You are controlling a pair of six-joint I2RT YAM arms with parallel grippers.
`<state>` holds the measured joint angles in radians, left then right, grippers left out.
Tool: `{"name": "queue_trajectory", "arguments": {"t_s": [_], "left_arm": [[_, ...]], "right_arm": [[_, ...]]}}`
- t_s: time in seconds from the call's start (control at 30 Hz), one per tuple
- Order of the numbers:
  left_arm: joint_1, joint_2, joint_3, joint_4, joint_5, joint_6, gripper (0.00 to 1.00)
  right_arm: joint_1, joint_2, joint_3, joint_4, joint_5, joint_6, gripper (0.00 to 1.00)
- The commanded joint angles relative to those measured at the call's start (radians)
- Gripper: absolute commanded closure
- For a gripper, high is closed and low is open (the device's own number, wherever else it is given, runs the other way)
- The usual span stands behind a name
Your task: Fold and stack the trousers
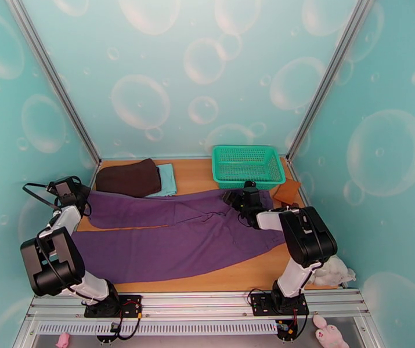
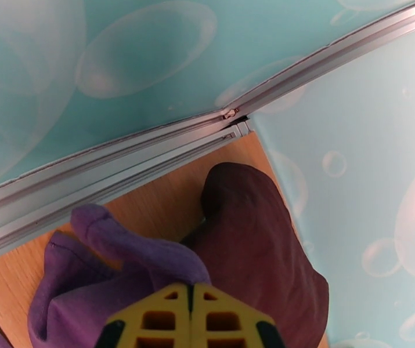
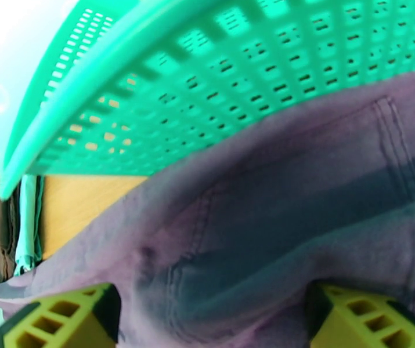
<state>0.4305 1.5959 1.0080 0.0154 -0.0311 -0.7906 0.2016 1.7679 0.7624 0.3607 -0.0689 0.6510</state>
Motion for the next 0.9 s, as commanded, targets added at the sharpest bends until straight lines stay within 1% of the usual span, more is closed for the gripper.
{"name": "queue_trajectory", "arguments": {"t_s": [0.0, 0.1, 0.23, 0.4, 0.43, 0.5, 0.67, 0.8, 0.87], "left_arm": [[-0.004, 0.037, 0.059, 0.065, -0.015, -0.016, 1.00], [-0.008, 0.054, 0.082, 0.058, -0.011, -0.012, 1.00], [-0.012, 0.074, 0.092, 0.068, -0.013, 0.005, 0.98], [-0.014, 0.134, 0.131, 0.073, 0.002, 0.038, 0.97], [-0.013, 0.148, 0.139, 0.077, 0.009, 0.039, 0.96], [-0.016, 0.173, 0.155, 0.083, 0.021, 0.047, 0.91], [-0.039, 0.222, 0.212, 0.052, 0.036, 0.105, 0.81], [-0.055, 0.213, 0.206, 0.072, 0.034, 0.141, 0.80], [-0.058, 0.208, 0.205, 0.074, 0.038, 0.146, 0.80]], "right_arm": [[-0.008, 0.015, -0.020, -0.131, 0.031, 0.005, 0.13], [0.016, -0.055, -0.135, -0.107, 0.029, 0.073, 0.13], [0.095, -0.159, -0.225, -0.148, 0.106, 0.128, 0.12], [0.151, -0.269, -0.302, -0.252, 0.198, 0.176, 0.12], [0.157, -0.291, -0.322, -0.255, 0.204, 0.180, 0.12], [0.172, -0.323, -0.361, -0.250, 0.213, 0.210, 0.12], [0.239, -0.346, -0.400, -0.279, 0.270, 0.275, 0.12], [0.283, -0.370, -0.411, -0.323, 0.314, 0.305, 0.12], [0.307, -0.412, -0.376, -0.382, 0.371, 0.279, 0.11]]}}
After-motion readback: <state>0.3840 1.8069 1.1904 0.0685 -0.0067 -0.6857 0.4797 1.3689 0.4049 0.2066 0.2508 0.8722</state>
